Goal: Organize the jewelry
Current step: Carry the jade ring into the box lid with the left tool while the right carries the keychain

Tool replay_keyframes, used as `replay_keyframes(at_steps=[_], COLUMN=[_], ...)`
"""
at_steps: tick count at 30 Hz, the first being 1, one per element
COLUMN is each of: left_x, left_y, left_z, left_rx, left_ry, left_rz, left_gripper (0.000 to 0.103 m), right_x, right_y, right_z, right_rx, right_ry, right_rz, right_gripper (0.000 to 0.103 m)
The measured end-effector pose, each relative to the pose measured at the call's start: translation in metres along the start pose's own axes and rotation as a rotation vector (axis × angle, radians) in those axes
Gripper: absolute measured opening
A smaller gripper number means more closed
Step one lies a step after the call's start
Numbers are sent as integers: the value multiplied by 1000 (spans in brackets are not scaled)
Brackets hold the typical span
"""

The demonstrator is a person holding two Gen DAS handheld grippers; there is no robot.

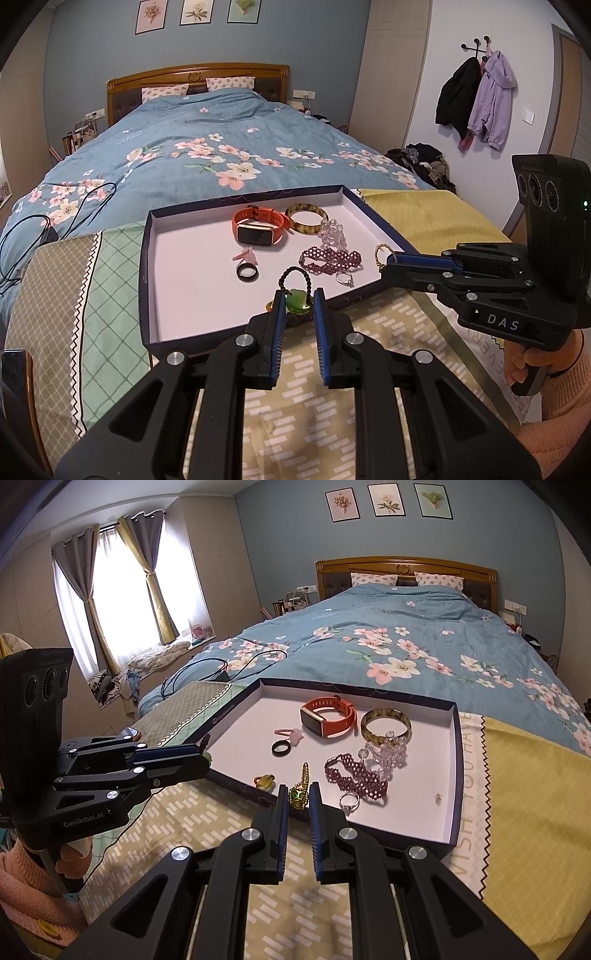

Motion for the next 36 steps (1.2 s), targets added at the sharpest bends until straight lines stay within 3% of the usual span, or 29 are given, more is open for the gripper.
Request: replay_keyframes(at_steps=[36], left_x=[25], left_y=[15], left_z=[-21], left_rx=[30], left_ry=[-4], left_rz=[-3], left_gripper=[16], right_x=[22], right_y=[-20], right_z=[-19], right_rx=[-24], right_ry=[8], right_rz=[2], right_gripper=[9])
Point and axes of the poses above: each gripper's, at about its wrist camera, not at the fingertips, and z roughly against the way its jaws point, y to its left, x to its top, the point moved 6 cm from there along -z, roughly the way its jaws point, and after that the axes turned 3 degrees about y, right-handed, at the moved point
